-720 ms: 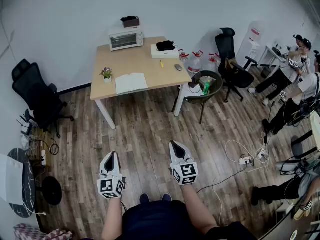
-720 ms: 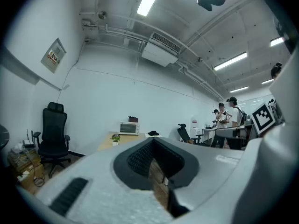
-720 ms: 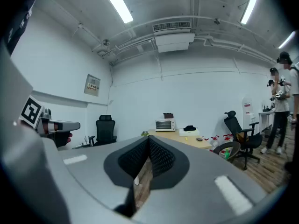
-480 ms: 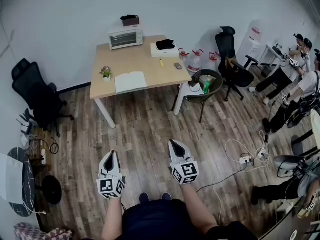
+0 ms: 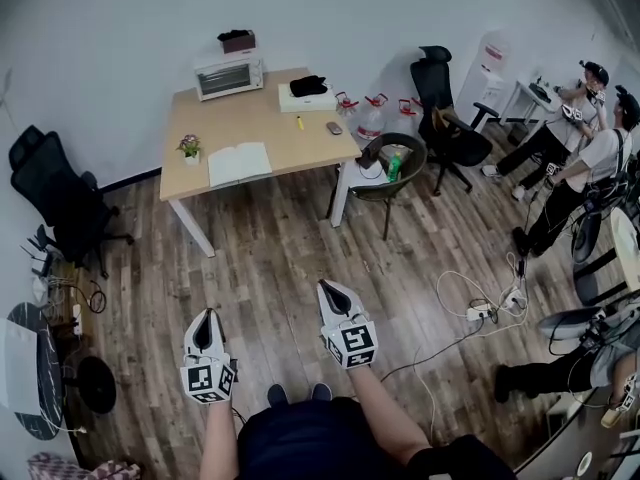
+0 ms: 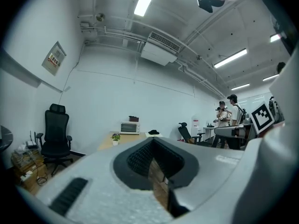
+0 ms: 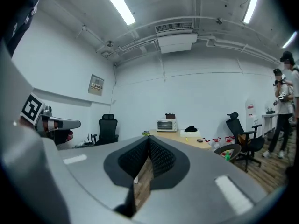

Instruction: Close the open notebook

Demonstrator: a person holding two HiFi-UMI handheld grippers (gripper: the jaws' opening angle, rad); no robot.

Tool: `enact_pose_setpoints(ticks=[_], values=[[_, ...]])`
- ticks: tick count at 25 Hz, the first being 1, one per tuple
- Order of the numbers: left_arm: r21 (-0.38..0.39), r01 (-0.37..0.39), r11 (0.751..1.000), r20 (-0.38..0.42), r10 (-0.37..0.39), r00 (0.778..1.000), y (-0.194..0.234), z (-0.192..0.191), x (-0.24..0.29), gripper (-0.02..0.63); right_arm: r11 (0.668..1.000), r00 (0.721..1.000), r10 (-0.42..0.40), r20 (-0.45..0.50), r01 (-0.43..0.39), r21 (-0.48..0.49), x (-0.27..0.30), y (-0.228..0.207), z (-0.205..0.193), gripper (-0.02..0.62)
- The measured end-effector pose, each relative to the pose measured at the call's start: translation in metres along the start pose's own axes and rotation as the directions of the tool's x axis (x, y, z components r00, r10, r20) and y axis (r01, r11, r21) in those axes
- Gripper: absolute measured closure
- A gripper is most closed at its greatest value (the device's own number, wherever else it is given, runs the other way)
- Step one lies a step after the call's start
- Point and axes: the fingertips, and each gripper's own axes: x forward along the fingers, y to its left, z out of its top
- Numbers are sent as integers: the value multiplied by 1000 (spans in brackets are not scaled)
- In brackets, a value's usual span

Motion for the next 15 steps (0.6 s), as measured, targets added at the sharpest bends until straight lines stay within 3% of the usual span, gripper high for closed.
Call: enact_pose_setpoints(ticks=[8, 15], values=[[16, -6, 1000, -7, 6, 1000, -29, -9, -9, 611, 1000, 1000, -8, -2, 8, 3, -21, -22, -8, 588], [-3, -48, 999, -20, 48, 999, -21, -23, -16, 611, 1000, 1000, 12, -20, -12, -4, -20, -22, -18, 588]])
